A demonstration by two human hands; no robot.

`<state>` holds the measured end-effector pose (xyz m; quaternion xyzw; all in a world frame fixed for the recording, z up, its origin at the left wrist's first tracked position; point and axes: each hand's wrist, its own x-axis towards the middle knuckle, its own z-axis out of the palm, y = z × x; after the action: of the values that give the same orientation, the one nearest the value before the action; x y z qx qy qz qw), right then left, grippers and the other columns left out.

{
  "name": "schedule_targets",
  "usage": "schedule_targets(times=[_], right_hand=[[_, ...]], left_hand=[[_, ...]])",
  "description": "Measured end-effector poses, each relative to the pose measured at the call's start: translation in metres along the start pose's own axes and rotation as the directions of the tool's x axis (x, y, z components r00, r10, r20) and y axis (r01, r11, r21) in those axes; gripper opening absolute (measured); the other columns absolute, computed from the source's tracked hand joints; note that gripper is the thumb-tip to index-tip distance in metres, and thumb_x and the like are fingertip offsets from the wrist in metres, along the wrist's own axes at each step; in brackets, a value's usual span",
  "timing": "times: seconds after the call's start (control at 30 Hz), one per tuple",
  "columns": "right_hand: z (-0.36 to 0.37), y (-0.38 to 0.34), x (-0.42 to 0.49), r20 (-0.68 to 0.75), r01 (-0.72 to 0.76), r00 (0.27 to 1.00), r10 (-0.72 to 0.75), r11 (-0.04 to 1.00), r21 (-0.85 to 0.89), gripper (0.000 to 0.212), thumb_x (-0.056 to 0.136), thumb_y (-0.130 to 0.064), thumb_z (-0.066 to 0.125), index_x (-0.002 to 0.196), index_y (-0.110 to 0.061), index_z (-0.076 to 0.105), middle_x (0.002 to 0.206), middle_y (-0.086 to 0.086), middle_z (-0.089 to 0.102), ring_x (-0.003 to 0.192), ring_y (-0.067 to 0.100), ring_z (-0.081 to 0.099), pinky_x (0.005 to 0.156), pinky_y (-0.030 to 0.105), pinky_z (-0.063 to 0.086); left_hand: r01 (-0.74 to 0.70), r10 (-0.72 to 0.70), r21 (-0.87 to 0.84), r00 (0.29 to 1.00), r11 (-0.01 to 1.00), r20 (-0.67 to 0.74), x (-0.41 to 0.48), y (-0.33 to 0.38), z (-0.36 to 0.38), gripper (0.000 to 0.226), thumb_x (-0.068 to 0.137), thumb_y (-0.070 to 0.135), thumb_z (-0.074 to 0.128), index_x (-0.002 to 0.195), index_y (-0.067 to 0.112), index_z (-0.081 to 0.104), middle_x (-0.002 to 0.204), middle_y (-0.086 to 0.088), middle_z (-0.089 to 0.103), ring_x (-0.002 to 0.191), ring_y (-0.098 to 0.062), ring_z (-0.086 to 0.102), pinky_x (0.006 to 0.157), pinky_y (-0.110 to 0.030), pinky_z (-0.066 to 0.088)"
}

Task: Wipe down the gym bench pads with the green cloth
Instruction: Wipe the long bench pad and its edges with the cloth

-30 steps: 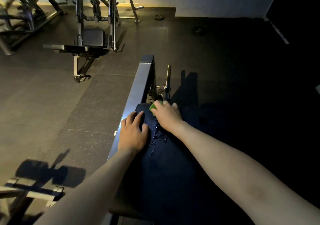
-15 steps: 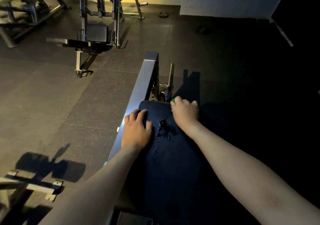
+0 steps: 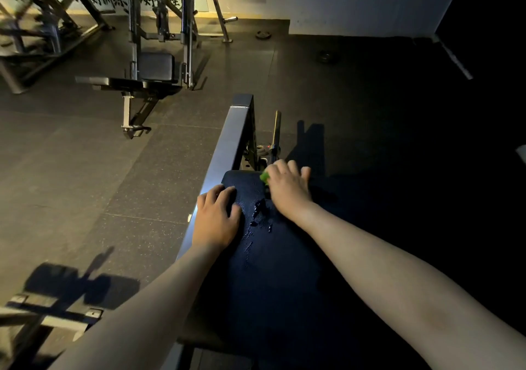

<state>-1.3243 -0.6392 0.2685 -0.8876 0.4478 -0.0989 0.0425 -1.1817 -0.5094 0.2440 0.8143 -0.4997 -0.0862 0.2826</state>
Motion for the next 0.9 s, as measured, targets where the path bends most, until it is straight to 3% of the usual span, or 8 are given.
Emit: schedule_targets(times=[0.2,0.3,0.4,0.53,0.7,0.9], right_hand=[[-0.011,0.057,-0.017,-0.061,-0.262,0.964,0.257,0.960,-0.095,0.031,0.096,-0.019,0.046,0.127,-0.024,0.047,0.123,0.008,0.055,0.113,0.029,0.049,0.094,0.045,0.032],[-0.009,0.038,-0.016,-0.024,-0.276,0.961,0.277,0.961,0.034,0.028,0.096,-0.025,0.046,0.124,-0.024,0.051,0.126,0.008,0.050,0.116,0.030,0.046,0.095,0.046,0.031],[0.001,0.010,-0.013,-0.004,-0.228,0.973,0.232,0.960,0.163,0.030,0.098,-0.036,0.045,0.118,-0.016,0.055,0.126,0.011,0.045,0.117,0.034,0.041,0.099,0.046,0.033],[0.003,-0.018,0.001,0.054,-0.099,0.995,0.089,0.964,0.248,0.025,0.089,-0.004,0.049,0.113,-0.010,0.056,0.122,0.017,0.047,0.113,0.037,0.045,0.095,0.041,0.038],[0.007,-0.059,0.007,0.118,0.128,0.977,-0.176,0.935,0.330,0.023,0.093,-0.010,0.050,0.114,-0.014,0.058,0.121,0.014,0.052,0.110,0.034,0.047,0.092,0.038,0.037],[0.007,-0.038,-0.004,0.063,0.095,0.992,-0.112,0.971,0.219,0.025,0.086,-0.015,0.054,0.109,-0.023,0.058,0.121,0.005,0.049,0.110,0.030,0.041,0.092,0.039,0.034]], left_hand=[[-0.040,0.037,0.093,0.999,0.995,0.040,-0.010,-0.001,-0.001,0.058,0.092,0.044,0.032,0.141,0.023,0.055,0.150,-0.005,0.047,0.130,-0.033,0.039,0.114,-0.041,0.030],[-0.002,-0.009,0.150,0.997,0.989,0.073,-0.017,0.002,0.003,0.049,0.101,0.036,0.037,0.149,0.026,0.044,0.159,-0.004,0.036,0.138,-0.032,0.032,0.117,-0.040,0.023],[0.032,-0.042,0.151,0.997,0.988,0.064,-0.025,0.007,0.002,0.049,0.104,0.034,0.040,0.152,0.027,0.039,0.162,-0.002,0.030,0.143,-0.028,0.026,0.118,-0.039,0.018],[0.050,-0.057,0.135,0.997,0.990,0.054,-0.026,0.011,0.001,0.048,0.102,0.035,0.040,0.150,0.028,0.041,0.161,-0.001,0.031,0.144,-0.026,0.025,0.118,-0.038,0.019],[0.021,-0.025,0.091,0.998,0.996,0.051,-0.022,0.005,0.000,0.048,0.099,0.038,0.045,0.144,0.023,0.048,0.155,-0.002,0.039,0.141,-0.027,0.030,0.116,-0.040,0.024],[0.007,-0.013,0.095,0.998,0.995,0.060,-0.021,0.002,-0.001,0.052,0.096,0.042,0.042,0.145,0.026,0.049,0.156,-0.002,0.039,0.140,-0.028,0.031,0.118,-0.040,0.024]])
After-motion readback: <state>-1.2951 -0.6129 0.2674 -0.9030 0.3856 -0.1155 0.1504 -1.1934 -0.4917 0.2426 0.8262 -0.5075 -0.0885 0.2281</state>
